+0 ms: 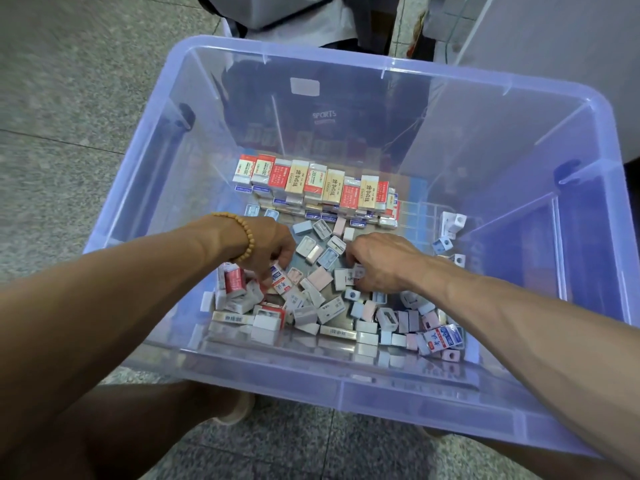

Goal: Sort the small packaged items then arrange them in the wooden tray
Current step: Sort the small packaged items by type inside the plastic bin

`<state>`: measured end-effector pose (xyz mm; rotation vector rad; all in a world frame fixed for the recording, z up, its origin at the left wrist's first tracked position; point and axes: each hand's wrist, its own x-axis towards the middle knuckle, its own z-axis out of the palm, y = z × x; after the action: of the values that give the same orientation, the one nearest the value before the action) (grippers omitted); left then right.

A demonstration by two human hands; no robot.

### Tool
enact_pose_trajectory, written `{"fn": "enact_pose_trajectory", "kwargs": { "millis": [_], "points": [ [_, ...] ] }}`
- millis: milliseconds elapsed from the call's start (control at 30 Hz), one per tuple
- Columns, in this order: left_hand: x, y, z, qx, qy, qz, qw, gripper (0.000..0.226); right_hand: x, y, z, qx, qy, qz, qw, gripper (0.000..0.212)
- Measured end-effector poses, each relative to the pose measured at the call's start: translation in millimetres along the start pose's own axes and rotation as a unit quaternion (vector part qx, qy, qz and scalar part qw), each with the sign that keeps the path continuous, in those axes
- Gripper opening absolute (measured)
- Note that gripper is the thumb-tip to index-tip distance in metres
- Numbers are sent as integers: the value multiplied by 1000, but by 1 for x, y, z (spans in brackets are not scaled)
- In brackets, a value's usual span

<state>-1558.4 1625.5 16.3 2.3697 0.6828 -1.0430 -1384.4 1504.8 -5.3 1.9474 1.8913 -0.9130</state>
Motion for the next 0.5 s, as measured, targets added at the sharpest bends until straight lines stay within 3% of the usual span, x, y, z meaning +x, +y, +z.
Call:
{"fn": "enact_pose_trajectory", "kwargs": {
  "millis": [167, 267, 333, 500],
  "points": [
    [-2, -3, -5, -12, 39, 7, 999, 27, 4, 2, -3, 40, -8, 19, 999, 19],
    [-6, 0, -7, -41, 53, 1, 998, 27, 5, 5, -5, 127, -15, 30, 991, 35],
    [-9, 2, -9, -67, 70, -2, 995, 33, 2, 8, -11, 190, -28, 29, 981, 31],
    [-27, 8, -17, -116, 124, -6, 986, 25, -12, 8, -32, 404, 9, 64, 913, 19]
  ]
}}
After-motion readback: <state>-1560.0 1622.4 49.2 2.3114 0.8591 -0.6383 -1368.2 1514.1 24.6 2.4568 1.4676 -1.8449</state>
